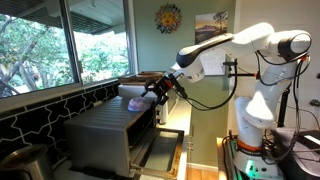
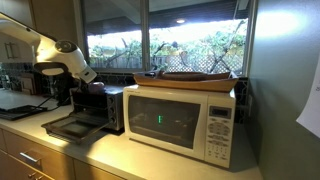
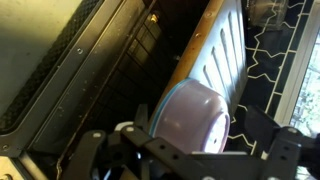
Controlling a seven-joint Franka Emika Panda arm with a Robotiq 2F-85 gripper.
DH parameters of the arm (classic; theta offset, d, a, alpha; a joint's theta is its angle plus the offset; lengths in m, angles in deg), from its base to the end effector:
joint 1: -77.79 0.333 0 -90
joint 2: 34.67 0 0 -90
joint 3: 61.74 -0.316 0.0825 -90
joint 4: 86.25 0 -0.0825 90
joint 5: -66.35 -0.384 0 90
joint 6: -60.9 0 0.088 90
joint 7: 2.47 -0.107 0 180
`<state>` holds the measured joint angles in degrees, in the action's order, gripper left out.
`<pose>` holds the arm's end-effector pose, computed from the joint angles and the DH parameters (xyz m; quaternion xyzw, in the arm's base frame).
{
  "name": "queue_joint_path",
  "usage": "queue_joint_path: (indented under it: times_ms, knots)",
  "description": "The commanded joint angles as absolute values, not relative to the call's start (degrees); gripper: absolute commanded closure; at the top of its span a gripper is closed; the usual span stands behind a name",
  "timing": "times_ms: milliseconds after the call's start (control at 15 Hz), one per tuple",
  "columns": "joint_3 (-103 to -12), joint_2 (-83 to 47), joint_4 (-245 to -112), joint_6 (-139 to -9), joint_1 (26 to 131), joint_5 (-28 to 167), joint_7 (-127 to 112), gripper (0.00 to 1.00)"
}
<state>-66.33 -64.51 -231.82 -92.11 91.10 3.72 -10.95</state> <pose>0.4108 0.1075 0.5097 -0.8420 0.2944 -0.1935 0.4085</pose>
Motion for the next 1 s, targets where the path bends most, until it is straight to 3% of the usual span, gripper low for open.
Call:
queue_joint_path:
  times_ms: [0, 800, 867, 933]
  knots:
    - [-65.2, -65.3, -233.7, -95.4, 93.6, -2.7, -4.7, 0.00]
    - [-66.1, -64.0, -234.7, -101.3, 93.9, -18.1, 5.8, 0.01]
    - [-66.2, -63.9, -234.6, -101.5, 93.8, -18.8, 6.3, 0.05]
    - [-66.2, -63.8, -234.6, -101.6, 93.8, -19.4, 6.7, 0.18]
